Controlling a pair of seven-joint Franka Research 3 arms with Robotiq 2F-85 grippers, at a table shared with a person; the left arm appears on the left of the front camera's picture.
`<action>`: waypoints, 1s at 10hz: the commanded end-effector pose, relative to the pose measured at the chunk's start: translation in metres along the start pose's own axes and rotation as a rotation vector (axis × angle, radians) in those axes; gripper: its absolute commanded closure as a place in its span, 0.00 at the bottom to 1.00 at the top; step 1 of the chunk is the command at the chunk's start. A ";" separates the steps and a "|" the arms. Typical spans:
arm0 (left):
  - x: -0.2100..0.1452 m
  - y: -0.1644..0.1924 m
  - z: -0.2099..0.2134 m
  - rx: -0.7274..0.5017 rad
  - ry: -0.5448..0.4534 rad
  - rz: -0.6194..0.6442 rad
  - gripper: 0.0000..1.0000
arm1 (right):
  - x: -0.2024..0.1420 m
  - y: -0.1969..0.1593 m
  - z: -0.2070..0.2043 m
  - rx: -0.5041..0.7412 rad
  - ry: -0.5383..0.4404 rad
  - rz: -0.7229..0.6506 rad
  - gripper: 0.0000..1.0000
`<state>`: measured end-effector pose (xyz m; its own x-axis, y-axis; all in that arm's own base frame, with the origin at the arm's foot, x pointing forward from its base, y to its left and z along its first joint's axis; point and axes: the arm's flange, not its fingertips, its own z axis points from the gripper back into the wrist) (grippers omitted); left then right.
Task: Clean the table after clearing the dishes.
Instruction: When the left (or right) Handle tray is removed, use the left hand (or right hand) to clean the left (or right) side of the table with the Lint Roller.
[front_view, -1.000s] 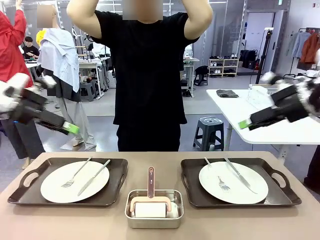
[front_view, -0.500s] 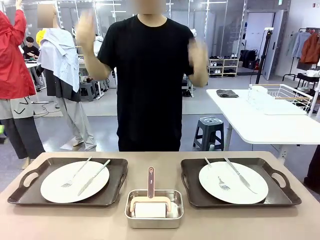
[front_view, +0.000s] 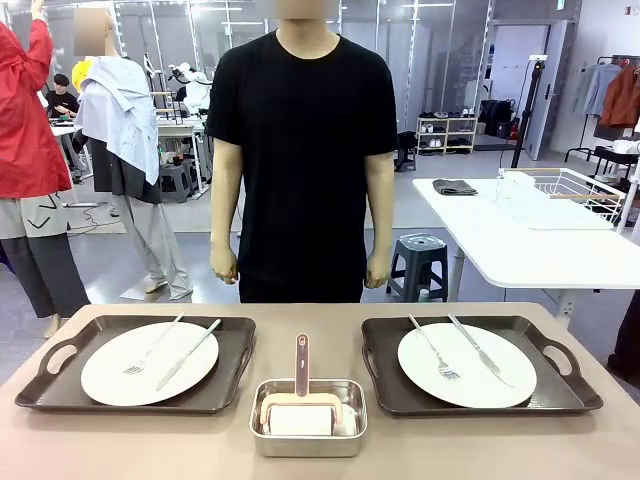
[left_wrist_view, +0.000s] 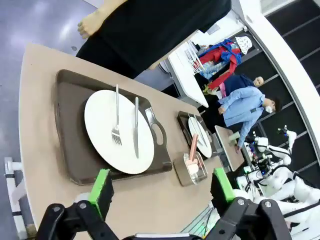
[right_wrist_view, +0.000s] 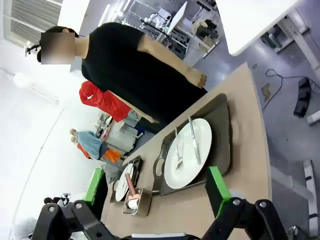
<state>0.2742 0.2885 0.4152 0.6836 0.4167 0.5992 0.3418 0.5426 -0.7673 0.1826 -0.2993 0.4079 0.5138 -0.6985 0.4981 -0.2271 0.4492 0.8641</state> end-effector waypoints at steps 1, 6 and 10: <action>0.001 -0.005 0.000 0.000 0.017 -0.017 0.00 | 0.005 0.009 0.001 0.000 -0.010 0.020 0.00; 0.001 -0.005 0.000 0.000 0.017 -0.017 0.00 | 0.005 0.009 0.001 0.000 -0.010 0.020 0.00; 0.001 -0.005 0.000 0.000 0.017 -0.017 0.00 | 0.005 0.009 0.001 0.000 -0.010 0.020 0.00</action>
<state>0.2776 0.2846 0.4174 0.6941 0.4009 0.5979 0.3356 0.5546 -0.7614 0.1828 -0.2999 0.4160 0.5165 -0.6929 0.5031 -0.2202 0.4603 0.8600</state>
